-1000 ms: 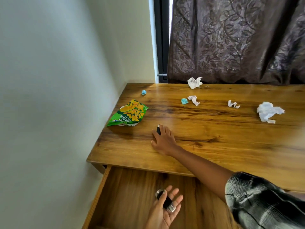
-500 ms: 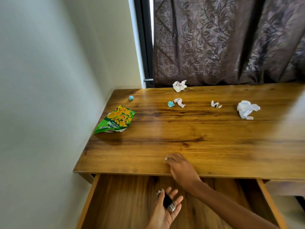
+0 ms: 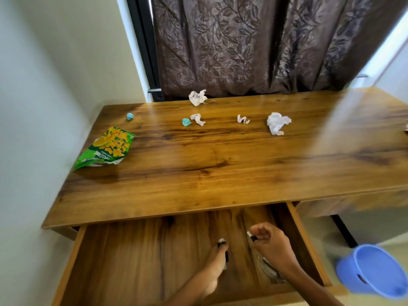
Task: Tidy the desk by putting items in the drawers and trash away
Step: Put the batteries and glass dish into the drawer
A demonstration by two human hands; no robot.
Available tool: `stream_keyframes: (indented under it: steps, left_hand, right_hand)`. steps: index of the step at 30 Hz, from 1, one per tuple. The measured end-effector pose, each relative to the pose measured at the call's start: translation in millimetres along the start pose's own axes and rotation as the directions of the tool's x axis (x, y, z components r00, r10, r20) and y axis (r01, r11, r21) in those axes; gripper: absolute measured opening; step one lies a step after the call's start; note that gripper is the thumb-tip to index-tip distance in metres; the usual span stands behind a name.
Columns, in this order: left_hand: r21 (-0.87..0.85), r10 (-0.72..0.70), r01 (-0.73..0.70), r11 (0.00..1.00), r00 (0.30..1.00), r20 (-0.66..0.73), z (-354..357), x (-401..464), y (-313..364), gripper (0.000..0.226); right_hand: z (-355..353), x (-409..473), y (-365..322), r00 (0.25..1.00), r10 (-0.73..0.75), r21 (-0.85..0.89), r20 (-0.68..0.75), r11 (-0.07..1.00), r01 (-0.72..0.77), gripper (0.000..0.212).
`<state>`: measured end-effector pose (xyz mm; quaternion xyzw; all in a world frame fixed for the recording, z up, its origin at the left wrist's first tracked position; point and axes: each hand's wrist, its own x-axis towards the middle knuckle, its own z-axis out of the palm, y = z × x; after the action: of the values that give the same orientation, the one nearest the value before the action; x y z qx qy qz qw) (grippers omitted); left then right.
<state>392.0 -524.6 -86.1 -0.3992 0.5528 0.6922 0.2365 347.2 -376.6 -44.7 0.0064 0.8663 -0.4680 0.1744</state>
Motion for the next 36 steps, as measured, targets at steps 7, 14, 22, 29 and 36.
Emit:
stream_keyframes:
  steps: [7, 14, 22, 29, 36]
  left_hand:
    - [0.428, 0.225, -0.224, 0.876, 0.973, 0.048, 18, -1, -19, 0.021]
    - [0.667, 0.369, -0.328, 0.669, 0.925, 0.084, 10, -7, -19, 0.049]
    - [0.828, 0.525, -0.343, 0.443, 0.848, 0.07, -3, -5, -16, 0.057]
    - [0.943, 0.505, -0.267, 0.2, 0.853, 0.134, -2, -5, -21, 0.095]
    - [0.96, 0.551, -0.264, 0.09, 0.816, 0.173, -3, 1, -22, 0.076]
  right_hand:
    - [12, -10, 30, 0.982, 0.084, -0.357, 0.168, 0.934, -0.019, 0.026]
    - [22, -13, 29, 0.974, -0.036, -0.612, 0.222, 0.773, 0.168, 0.024]
    - [27, -9, 30, 0.957, -0.111, -0.621, 0.269, 0.74, 0.26, 0.025]
    - [3, -4, 26, 0.918, -0.2, -0.732, 0.341, 0.557, 0.393, 0.031]
    - [10, 0, 35, 0.864, -0.068, -0.827, 0.5, 0.26, 0.499, 0.072]
